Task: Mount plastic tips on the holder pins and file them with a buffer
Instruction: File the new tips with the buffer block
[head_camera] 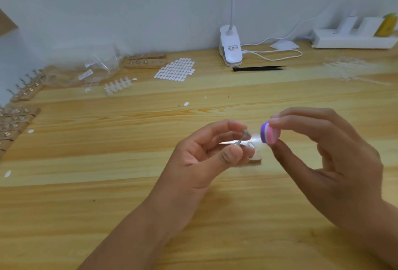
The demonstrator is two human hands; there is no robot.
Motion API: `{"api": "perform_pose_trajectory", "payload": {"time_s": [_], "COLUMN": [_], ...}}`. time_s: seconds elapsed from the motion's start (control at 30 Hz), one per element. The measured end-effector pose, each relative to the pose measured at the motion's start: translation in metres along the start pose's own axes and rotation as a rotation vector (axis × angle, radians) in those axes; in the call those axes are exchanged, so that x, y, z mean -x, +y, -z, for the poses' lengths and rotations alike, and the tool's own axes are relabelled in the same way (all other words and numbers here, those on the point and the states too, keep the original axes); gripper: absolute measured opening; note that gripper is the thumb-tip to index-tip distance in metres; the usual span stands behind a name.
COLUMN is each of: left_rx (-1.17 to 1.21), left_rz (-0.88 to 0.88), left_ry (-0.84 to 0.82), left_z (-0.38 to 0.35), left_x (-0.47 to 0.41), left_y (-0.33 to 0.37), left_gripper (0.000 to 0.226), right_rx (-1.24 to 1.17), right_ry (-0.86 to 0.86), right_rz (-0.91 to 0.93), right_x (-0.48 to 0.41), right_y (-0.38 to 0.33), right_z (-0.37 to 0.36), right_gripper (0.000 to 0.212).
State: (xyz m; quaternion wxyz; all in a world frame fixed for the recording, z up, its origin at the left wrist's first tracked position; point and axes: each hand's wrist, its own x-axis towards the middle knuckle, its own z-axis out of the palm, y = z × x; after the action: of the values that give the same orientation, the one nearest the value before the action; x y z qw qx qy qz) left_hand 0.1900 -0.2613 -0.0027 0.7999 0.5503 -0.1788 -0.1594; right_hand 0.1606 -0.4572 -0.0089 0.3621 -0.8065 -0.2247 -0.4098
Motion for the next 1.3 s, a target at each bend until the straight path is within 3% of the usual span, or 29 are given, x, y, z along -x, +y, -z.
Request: {"api": "perform_pose_trajectory", "payload": {"time_s": [0.3,0.5,0.67,0.83,0.97,1.13,1.3], "left_rx": [-0.094,-0.158,-0.152,-0.214,-0.240,-0.204,-0.206], "left_rz": [0.022,-0.013,-0.005,-0.019,-0.015,-0.010,0.036], "left_ry": [0.109,0.094,0.106,0.087,0.094,0.031,0.038], "left_z": [-0.005,-0.007,-0.007,-0.008,-0.005,-0.009,-0.007], "left_x": [0.001,0.002,0.004,0.003,0.002,0.004,0.004], "left_y": [-0.005,-0.002,0.001,0.001,0.002,0.003,0.006], "left_gripper": [0.019,0.014,0.014,0.013,0.013,0.014,0.016], "right_rx": [0.067,0.139,0.161,0.117,0.178,0.113,0.143], "right_ry": [-0.028,-0.092,-0.062,-0.112,-0.081,-0.117,-0.083], "right_rz": [0.010,0.186,0.134,0.224,0.154,0.254,0.201], "right_x": [-0.001,0.004,-0.001,0.006,0.000,0.005,-0.002], "right_y": [0.002,-0.007,0.006,-0.005,0.007,-0.002,0.008], "right_z": [0.000,-0.004,0.001,-0.006,0.000,-0.004,0.001], "right_gripper": [0.031,0.024,0.023,0.024,0.021,0.030,0.027]}}
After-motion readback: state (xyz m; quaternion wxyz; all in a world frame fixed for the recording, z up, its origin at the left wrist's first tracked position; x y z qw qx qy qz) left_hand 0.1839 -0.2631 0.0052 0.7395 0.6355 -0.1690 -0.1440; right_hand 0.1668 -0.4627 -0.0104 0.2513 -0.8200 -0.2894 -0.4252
